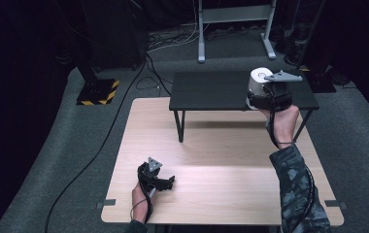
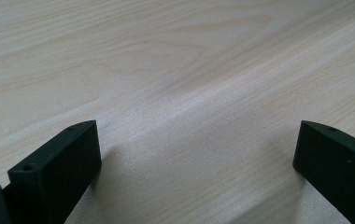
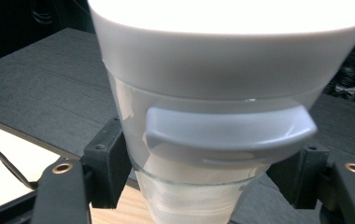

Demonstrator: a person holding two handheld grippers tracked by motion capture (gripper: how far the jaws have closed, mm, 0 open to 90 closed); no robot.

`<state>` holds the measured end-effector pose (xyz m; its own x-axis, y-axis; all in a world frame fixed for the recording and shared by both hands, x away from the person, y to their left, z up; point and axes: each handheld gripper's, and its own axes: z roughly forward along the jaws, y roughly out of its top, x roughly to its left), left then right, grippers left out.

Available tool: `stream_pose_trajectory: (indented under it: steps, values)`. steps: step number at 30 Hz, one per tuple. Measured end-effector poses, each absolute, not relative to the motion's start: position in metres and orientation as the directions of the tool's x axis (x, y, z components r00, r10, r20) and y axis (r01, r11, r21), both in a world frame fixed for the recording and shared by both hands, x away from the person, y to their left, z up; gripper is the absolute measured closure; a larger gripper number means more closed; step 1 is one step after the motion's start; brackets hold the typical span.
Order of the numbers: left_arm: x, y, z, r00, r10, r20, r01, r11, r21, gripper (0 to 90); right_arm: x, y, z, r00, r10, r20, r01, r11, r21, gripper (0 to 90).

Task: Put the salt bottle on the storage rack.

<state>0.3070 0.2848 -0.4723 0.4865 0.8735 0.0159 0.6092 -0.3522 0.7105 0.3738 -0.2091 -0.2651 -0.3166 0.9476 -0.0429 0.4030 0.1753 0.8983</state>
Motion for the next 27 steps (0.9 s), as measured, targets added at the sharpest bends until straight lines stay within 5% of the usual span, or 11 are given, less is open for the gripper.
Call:
stream_pose_trajectory:
  steps: [27]
  values:
    - [0.307, 0.285, -0.472, 0.493, 0.87, 0.017, 0.608, -0.358, 0.709, 0.4, 0.416, -0.178, -0.259, -0.414, 0.91, 0.021, 0.451, 0.185, 0.873, 29.3]
